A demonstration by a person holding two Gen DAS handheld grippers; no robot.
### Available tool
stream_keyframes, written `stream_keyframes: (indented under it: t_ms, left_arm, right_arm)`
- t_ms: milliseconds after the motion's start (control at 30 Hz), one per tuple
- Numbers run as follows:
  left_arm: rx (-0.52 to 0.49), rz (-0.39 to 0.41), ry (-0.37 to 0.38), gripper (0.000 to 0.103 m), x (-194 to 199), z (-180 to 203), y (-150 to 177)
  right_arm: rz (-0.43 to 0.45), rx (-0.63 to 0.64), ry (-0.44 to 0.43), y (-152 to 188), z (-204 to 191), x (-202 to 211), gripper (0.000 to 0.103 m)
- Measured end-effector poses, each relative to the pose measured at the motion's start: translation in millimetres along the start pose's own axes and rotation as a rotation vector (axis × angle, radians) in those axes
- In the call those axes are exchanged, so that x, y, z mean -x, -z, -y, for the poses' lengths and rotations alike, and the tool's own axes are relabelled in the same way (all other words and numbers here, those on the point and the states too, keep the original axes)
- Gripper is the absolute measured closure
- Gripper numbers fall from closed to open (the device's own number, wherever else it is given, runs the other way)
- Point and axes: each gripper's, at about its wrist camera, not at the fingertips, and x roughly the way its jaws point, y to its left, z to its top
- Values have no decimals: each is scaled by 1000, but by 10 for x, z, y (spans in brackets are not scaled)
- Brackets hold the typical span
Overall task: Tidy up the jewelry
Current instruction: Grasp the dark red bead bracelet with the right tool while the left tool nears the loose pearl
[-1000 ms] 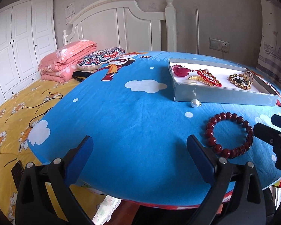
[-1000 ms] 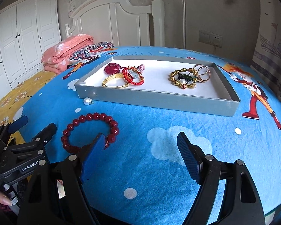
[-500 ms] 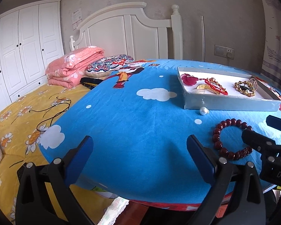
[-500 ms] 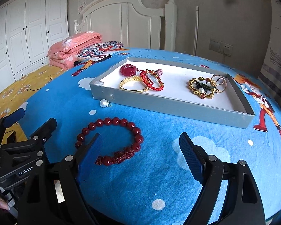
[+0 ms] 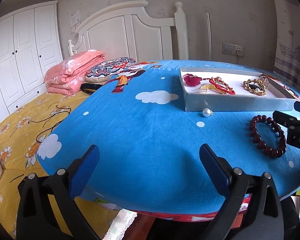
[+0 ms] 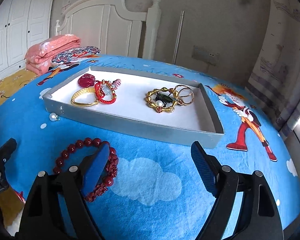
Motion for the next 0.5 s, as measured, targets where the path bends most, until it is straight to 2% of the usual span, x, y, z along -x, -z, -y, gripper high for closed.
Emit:
stream_keyframes:
  t_ms: [67,133,300,433,500]
  left_arm:
    - [-8,-4,11,6,-7,37,-9]
    - [-13,-8,26,6,-16,80,-33]
    - [-9,-27,62,6,-53,158,-94]
    - [-12,-47,85,6,-110,201,-154]
    - [-9,-54,93,6,-144,208,-194]
  right_arm:
    - [-2,12,-16,2,0,34,25]
    - [-11,20,-63,14,-17,80,30]
    - [-79,-4,-173,52,-84,33,55]
    - [-108,-1,-186,67,-137,-38,64]
    - [-108,15,-196,64,-177,-14,75]
